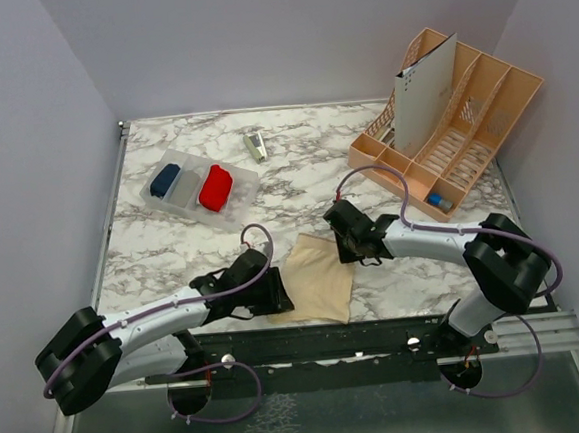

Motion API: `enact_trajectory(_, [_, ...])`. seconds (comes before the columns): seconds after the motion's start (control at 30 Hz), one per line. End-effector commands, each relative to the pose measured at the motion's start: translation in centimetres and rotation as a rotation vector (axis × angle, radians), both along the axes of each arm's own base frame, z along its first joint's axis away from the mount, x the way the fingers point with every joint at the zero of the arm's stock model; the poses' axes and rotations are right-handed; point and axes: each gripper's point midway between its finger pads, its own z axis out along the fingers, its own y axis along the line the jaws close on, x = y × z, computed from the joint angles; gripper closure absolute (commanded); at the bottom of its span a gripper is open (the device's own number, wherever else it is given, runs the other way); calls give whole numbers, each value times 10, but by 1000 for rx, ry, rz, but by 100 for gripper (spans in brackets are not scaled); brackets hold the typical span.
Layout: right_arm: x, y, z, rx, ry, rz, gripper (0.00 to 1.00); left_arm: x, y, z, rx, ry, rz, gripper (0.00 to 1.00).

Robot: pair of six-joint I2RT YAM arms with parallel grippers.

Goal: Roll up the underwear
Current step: Fold the underwear at the center of the board.

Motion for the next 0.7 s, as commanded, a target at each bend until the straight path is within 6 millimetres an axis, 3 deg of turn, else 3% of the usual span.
enact_trajectory(0.0, [1, -31, -12, -159, -5, -27, 94, -14, 46, -46, 216, 84, 131, 56])
enact_trajectory(0.2, [7, -30, -8, -170, -22, -28, 93, -16, 46, -39, 213, 55, 100, 57])
enact_trajectory(0.3, [5, -12, -3, -99, 2, 41, 92, -7, 35, -26, 166, 4, 77, 54])
enact_trajectory(0.4, [0, 18, 14, 53, 6, 130, 89, 10, 13, 1, 71, -77, 65, 43])
enact_trajectory(0.47, [2, 27, 31, 114, -24, 140, 87, 20, -2, 22, 11, -124, 63, 34])
enact_trajectory(0.57, [9, 17, 51, 105, -88, 86, 86, 37, -20, 53, -60, -209, 53, 28])
enact_trajectory(0.67, [8, 2, 52, 53, -87, 34, 86, 62, -33, 77, -68, -302, 55, 25])
